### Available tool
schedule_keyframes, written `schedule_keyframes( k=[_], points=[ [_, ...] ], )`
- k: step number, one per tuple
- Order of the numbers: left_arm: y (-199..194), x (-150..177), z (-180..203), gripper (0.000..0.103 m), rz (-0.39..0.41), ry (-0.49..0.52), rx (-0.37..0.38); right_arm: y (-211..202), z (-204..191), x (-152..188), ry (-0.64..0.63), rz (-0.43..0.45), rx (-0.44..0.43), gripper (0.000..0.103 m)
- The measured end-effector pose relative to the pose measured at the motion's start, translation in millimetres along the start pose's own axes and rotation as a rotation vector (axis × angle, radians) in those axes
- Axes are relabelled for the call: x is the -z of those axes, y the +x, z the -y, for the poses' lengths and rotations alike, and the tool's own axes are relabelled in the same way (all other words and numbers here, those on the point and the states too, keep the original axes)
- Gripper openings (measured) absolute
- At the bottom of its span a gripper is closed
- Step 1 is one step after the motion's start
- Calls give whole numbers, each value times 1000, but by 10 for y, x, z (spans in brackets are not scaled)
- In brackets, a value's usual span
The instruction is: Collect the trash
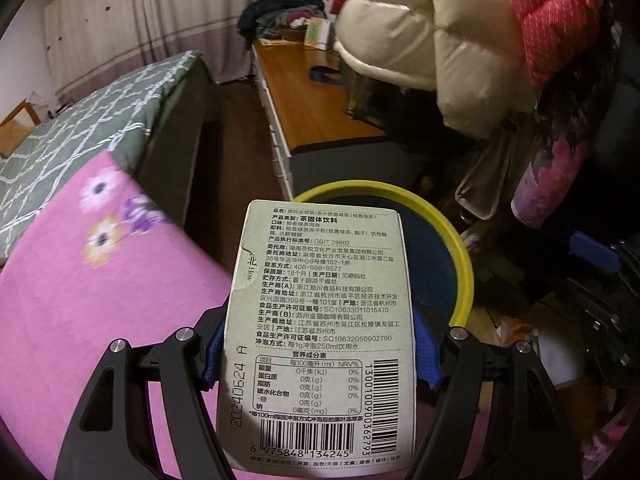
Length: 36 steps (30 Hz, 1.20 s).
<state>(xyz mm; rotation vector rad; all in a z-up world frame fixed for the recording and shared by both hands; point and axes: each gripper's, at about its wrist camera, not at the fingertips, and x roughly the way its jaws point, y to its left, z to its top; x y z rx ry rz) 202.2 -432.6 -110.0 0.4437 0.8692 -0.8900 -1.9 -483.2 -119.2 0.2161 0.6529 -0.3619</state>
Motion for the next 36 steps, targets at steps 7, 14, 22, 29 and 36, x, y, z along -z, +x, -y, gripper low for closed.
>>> schedule_keyframes(
  k=[7,14,22,29,36],
  points=[
    [341,-192,246,72,-38,8,23,-54,122,24,18,11,10,62],
    [264,-251,216,92,2,-35,-4,-138,121,38,16,20,17,62],
    [-950,224,-277,98,192,-182,-121,-163,-120,15,-27,28,-46,65],
    [-2205,1251,-733,98,345,-376,-384,-260,-608,-40,-113,62,-156,67],
    [-2881,2224,-962,98,359,-585,-543,-527,-989,-89,-168,115,-196,69]
  ],
)
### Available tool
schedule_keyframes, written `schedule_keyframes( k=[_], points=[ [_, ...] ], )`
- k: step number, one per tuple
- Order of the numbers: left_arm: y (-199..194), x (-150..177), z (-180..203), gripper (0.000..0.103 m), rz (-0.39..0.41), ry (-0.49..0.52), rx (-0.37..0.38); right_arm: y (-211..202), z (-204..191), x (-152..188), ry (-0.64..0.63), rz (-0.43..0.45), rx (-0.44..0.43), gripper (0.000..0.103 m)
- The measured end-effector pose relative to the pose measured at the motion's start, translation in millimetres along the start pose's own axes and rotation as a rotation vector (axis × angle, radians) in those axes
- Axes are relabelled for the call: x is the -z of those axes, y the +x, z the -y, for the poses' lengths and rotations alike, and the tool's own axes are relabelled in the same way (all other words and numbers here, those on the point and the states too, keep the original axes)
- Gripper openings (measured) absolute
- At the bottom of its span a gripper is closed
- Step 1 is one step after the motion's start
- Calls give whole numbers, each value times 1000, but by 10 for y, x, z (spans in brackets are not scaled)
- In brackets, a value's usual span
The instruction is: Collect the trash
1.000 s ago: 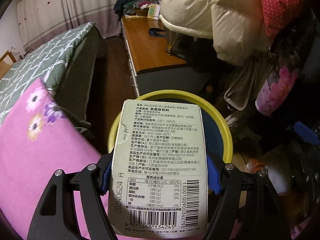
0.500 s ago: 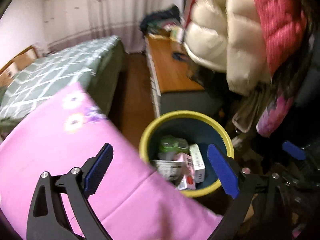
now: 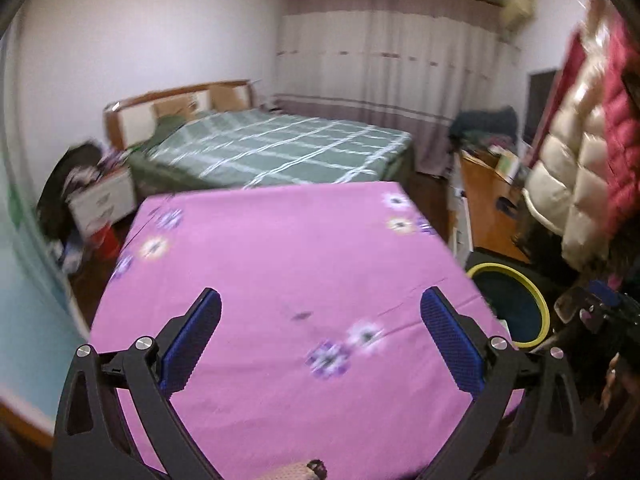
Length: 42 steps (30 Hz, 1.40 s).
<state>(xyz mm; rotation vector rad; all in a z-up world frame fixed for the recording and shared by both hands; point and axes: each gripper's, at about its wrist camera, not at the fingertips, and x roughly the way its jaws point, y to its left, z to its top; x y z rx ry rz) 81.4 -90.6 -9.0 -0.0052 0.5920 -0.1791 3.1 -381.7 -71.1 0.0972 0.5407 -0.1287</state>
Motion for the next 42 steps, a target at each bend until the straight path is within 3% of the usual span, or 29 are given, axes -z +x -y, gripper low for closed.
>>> schedule_keyframes(
  k=[5,10,16,42],
  points=[
    [-319,269,-455,98,11,-88,-61,-196,-208,-39,-32,47,2,73],
    [-528,428,-651,98,39,-122,-90,-303,-318,-34,-45,67,10,75],
    [-658,464,-587,98,69,-93,-115,-350,-348,-25,-47,73,-12,76],
    [-540,358,-567,98,51,-96,-114,-251,-383,-16,-40,62,-35,81]
  ],
)
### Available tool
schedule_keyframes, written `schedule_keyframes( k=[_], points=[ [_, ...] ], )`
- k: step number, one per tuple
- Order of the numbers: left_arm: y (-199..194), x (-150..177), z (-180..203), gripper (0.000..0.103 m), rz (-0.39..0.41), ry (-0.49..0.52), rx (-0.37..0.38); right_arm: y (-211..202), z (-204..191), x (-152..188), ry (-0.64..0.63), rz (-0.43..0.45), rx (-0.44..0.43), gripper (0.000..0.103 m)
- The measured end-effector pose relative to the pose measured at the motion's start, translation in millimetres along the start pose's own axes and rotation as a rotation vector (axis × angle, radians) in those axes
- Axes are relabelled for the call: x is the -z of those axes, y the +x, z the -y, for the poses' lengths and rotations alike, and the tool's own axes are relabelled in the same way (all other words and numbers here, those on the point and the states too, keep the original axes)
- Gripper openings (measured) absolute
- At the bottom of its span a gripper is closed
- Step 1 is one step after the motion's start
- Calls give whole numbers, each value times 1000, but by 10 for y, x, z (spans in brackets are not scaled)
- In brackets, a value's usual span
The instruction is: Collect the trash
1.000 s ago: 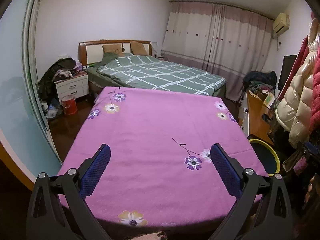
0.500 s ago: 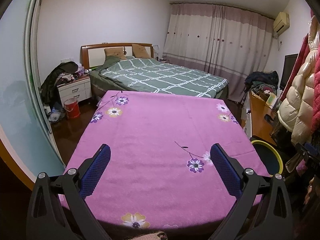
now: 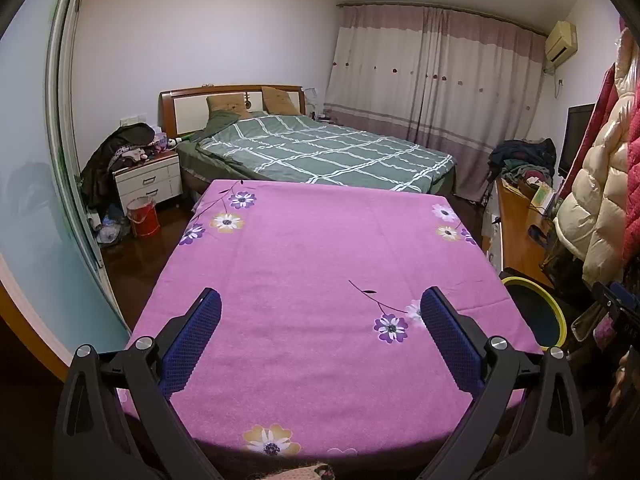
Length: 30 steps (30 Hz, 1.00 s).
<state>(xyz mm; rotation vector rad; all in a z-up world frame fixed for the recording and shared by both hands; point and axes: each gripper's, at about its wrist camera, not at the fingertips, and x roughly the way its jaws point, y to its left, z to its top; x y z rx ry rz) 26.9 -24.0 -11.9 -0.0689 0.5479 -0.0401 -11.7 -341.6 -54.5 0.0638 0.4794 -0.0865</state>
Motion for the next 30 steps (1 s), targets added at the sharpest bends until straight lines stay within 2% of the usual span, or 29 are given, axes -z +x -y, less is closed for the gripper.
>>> schedule_keyframes(
  k=[30],
  points=[
    [75,51,44,98,-24,12,11,10,-31,31,0,-7,-6,82]
  ],
)
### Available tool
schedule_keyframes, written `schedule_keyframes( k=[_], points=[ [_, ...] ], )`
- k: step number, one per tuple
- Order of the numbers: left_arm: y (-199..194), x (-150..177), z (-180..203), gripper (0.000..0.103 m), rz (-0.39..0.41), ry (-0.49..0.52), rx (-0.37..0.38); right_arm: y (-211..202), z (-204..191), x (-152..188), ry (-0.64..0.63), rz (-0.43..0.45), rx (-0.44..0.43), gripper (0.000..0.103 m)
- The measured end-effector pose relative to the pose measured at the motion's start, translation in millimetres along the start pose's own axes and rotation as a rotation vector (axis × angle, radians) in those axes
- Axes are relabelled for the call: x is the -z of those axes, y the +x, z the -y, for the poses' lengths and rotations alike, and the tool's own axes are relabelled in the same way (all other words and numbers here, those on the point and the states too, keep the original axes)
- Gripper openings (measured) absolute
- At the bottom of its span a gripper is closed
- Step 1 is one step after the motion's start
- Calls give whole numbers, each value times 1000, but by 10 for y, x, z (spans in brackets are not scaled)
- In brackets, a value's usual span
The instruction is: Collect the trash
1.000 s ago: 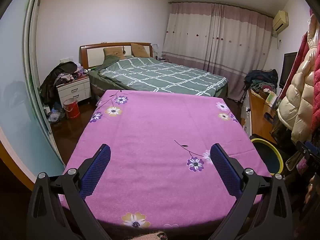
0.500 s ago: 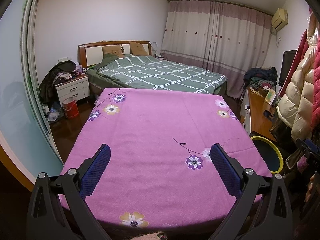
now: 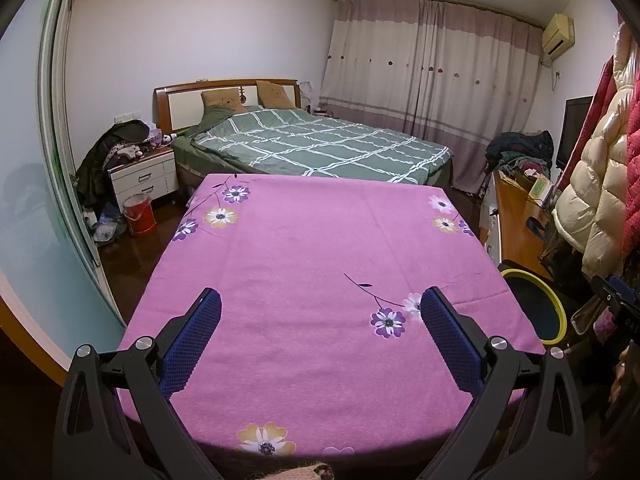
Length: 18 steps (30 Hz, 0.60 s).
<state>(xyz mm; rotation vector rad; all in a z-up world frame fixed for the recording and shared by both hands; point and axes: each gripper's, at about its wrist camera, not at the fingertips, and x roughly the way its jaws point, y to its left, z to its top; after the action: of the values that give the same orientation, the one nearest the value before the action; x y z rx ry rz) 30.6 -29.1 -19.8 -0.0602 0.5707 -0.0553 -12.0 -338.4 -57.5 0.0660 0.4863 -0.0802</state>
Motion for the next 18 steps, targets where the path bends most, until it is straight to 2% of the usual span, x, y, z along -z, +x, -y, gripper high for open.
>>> schedule_keyframes(
  k=[18],
  points=[
    [35,-13,2,98,0,-1,2,9,-18,-1,-1,0,-2,82]
  ],
)
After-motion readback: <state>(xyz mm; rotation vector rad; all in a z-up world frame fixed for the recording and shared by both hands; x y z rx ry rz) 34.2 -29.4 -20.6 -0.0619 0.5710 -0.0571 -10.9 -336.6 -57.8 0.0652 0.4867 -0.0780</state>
